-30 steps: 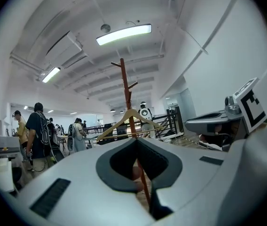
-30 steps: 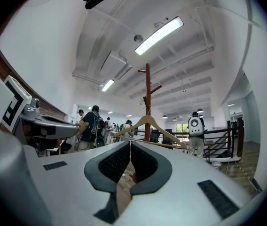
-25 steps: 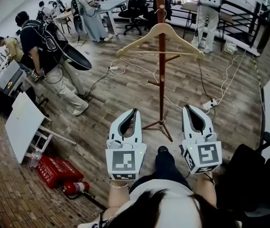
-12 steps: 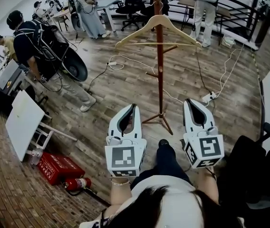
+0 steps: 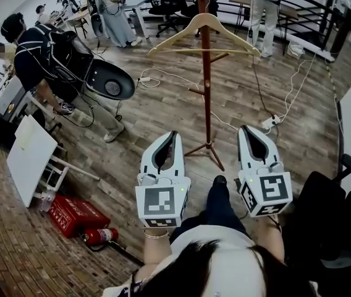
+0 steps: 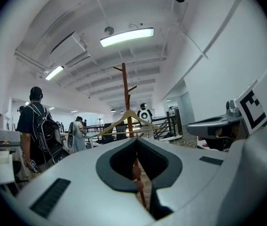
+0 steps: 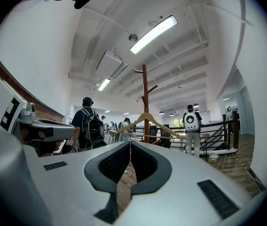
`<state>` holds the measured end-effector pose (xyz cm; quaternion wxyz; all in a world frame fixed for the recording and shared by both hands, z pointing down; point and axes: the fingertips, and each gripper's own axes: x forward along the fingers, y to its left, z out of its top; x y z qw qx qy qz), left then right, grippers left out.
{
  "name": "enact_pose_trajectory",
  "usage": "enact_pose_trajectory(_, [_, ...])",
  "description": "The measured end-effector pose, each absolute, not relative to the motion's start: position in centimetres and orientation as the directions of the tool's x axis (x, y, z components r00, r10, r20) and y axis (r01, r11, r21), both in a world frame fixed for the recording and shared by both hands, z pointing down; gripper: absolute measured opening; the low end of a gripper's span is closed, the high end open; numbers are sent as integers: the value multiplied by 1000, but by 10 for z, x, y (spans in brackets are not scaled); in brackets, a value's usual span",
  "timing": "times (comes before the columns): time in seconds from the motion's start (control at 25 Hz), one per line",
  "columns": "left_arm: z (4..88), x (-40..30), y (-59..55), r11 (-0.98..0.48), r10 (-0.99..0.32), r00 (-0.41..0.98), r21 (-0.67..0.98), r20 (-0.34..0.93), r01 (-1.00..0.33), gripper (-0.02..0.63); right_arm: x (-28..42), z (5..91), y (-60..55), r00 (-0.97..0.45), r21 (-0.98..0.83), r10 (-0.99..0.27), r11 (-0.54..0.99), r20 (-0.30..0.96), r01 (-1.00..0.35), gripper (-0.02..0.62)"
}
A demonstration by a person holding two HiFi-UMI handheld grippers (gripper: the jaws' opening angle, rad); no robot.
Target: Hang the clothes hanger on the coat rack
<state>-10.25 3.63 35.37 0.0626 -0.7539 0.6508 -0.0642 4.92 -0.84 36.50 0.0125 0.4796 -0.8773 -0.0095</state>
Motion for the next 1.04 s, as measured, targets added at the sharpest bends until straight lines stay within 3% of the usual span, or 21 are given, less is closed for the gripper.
enact_pose_trajectory(1.04, [356,-90,22,-177,-984,172,-176,42,-968,12,55,363,-19,-534,59,-845,535,28,-843,40])
